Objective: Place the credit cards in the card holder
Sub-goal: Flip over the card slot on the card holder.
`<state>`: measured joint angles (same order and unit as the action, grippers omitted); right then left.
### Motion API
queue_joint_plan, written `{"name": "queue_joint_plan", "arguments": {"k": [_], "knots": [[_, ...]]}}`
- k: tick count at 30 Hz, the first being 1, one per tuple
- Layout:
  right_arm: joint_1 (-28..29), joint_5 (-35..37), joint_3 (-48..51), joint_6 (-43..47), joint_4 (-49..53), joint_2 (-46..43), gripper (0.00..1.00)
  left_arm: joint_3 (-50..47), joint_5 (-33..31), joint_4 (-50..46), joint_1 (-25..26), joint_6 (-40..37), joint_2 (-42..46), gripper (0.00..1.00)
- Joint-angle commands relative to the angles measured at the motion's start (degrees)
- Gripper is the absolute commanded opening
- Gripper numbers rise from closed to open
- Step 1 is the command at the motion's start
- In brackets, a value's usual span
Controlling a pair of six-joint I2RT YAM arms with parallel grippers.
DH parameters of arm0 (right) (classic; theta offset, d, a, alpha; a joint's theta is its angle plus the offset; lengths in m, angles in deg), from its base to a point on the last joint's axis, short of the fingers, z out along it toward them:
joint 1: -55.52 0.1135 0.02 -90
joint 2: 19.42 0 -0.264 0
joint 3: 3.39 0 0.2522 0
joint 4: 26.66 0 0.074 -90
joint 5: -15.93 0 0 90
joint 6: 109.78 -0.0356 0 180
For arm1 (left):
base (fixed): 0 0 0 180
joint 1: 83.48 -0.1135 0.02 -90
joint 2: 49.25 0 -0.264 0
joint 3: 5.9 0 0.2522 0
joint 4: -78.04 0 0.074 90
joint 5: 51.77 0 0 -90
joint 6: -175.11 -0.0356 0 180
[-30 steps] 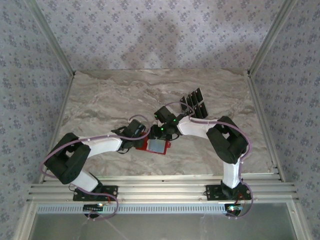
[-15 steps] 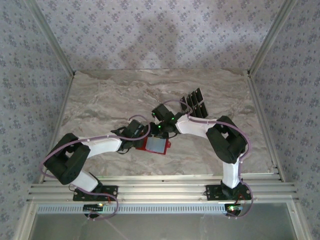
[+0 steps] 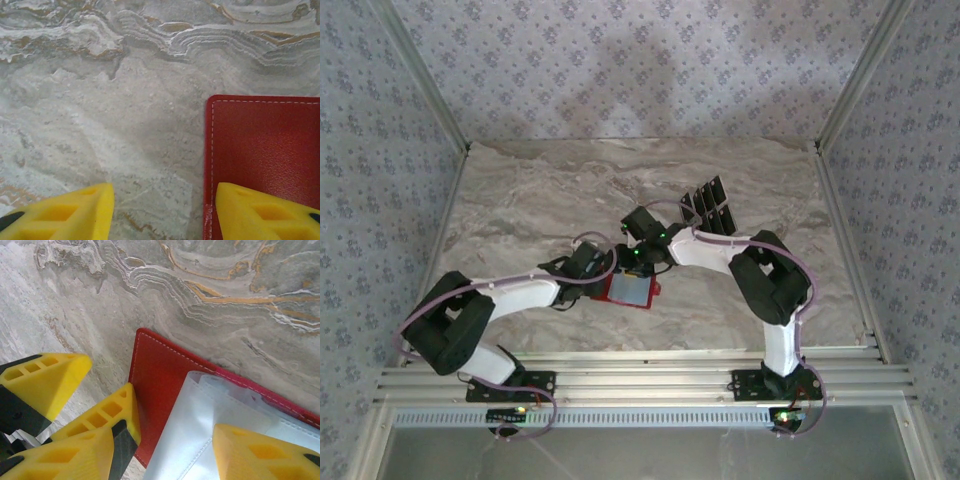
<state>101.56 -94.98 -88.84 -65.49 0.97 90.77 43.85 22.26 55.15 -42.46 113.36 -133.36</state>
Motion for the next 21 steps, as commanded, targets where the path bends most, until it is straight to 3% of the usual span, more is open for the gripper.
{"name": "queue_joint_plan", "arguments": {"k": [1,21], "knots": [[0.7,-0.6,-2.5,-1.8,-2.9,1.1,0.57,-1.3,1.1,-4.0,1.0,-1.0,2.9,0.58],[1.4,-0.6,-5.8,-1.7,-1.0,3.4,0.57,-4.3,-0.9,-9.3,0.3,4.5,19.3,0.63]]}}
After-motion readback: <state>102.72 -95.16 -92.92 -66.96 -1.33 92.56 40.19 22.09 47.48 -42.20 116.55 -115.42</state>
